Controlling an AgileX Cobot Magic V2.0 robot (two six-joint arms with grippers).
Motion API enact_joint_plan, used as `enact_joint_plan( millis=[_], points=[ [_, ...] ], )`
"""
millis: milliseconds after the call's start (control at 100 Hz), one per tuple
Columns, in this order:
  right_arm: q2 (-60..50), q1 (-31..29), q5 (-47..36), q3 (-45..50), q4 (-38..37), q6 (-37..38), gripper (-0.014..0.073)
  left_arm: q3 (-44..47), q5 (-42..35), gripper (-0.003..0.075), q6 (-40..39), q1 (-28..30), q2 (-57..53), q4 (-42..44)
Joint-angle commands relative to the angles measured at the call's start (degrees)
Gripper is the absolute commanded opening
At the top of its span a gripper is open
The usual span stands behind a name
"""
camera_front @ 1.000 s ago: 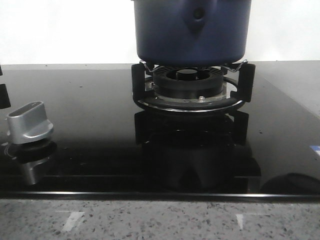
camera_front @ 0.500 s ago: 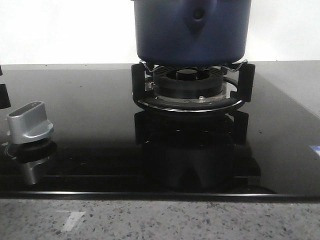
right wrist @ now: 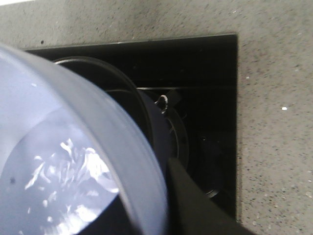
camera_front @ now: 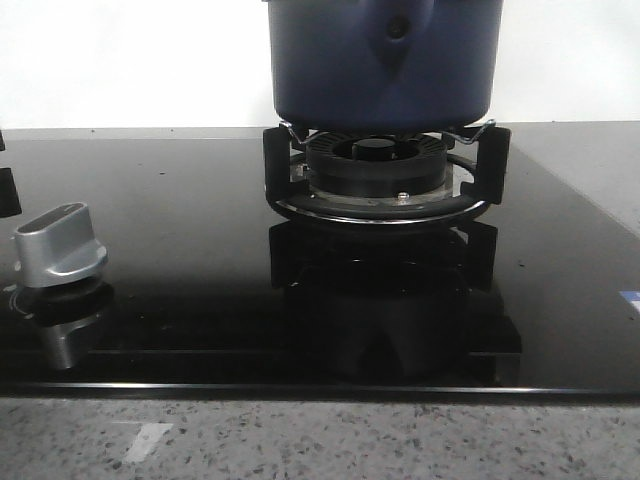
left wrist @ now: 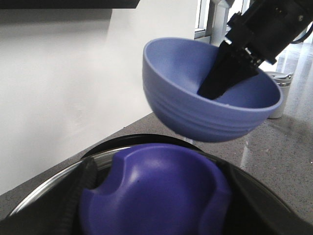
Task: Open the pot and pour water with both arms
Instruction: 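Tilt the blue bowl over the pot with the right gripper to pour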
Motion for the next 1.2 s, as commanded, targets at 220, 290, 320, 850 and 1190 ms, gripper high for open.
enact_joint_plan(
  millis=[220,290,320,850,1190],
  points=[
    [-1.1,1.96,-10.85,-2.13,0.47,0.38,-0.0066,-1.88,2.58,0.0274,-0.04,0.24,-2.09,-7.11],
    [-0.96,2.28,-12.73,-2.13,-0.41,0.38,-0.0066,-1.88,1.98,0.0274,-0.04,0.24,-2.09,-7.11],
    [-0.87,2.5,-13.18,-2.13,-0.86,0.38,-0.0066,-1.88,1.68,0.0274,-0.04,0.24,-2.09,-7.11],
    [-0.33,8.35,-17.88,-2.01,-17.83,0.95,-0.0066,-1.88,4.98,0.0274,-0.04,5.44,-3.19,-7.11],
    [-0.33,8.35,-18.8,-1.93,-21.7,0.95,-0.0065,-1.88,4.65,0.0274,-0.04,5.44,-3.19,-7.11]
  ],
)
